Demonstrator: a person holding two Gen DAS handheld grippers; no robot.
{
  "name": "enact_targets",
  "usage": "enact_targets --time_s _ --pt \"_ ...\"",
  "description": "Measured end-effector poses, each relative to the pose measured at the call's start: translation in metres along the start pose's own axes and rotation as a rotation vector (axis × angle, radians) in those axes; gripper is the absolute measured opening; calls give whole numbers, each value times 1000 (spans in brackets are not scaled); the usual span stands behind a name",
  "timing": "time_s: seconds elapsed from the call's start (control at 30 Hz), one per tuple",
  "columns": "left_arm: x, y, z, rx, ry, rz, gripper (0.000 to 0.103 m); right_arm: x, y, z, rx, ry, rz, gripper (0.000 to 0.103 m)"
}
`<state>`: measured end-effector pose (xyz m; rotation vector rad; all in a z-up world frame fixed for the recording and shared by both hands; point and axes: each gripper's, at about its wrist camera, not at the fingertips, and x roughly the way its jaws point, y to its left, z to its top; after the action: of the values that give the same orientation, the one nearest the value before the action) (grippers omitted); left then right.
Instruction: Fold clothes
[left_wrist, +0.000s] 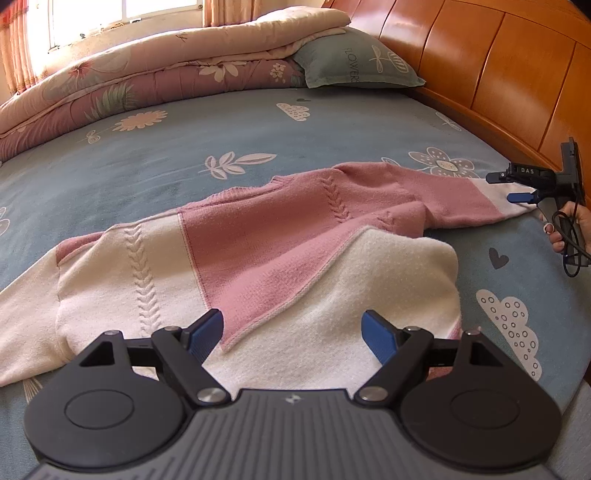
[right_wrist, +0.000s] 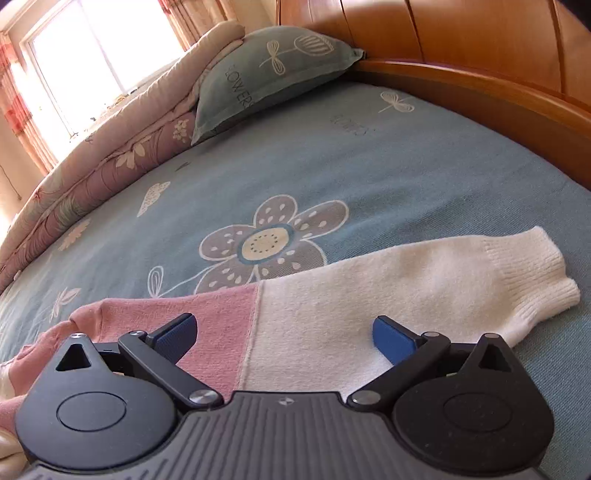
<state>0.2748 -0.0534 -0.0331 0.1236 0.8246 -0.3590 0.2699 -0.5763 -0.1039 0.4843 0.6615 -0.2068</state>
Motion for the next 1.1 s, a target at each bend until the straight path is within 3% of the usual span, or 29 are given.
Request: enact_targets --time_s 0.1,0.13,0.2,0.33,0.4,0.6,0.67,0.83,0.93,1.1 --pt "-3 11 -3 -18 -2 11 82 -16 -6 5 51 -17 -209 103" --pt "-4 14 -4 -22 -1 8 82 -22 -3 6 45 -22 -239 103" --pt "-5 20 -4 -17 -2 3 82 -37 14 9 -9 -30 -196 103" --pt "-3 31 4 -9 -10 -3 82 -56 85 9 -177 -27 -42 103" --pt "0 41 9 -29 -14 -8 82 -57 134 2 -271 4 80 103" --pt "24 66 15 -58 -7 -11 82 -36 260 -53 -522 90 347 103" --pt "38 76 13 -81 8 -6 82 -20 281 -70 -533 145 387 103" --pt "58 99 -14 -169 79 -36 82 17 289 -115 -550 292 323 103" --pt "53 104 -22 -170 45 -62 82 12 279 -132 -557 216 308 103" --pt "40 102 -15 -182 60 -42 82 6 286 -127 -560 240 274 103"
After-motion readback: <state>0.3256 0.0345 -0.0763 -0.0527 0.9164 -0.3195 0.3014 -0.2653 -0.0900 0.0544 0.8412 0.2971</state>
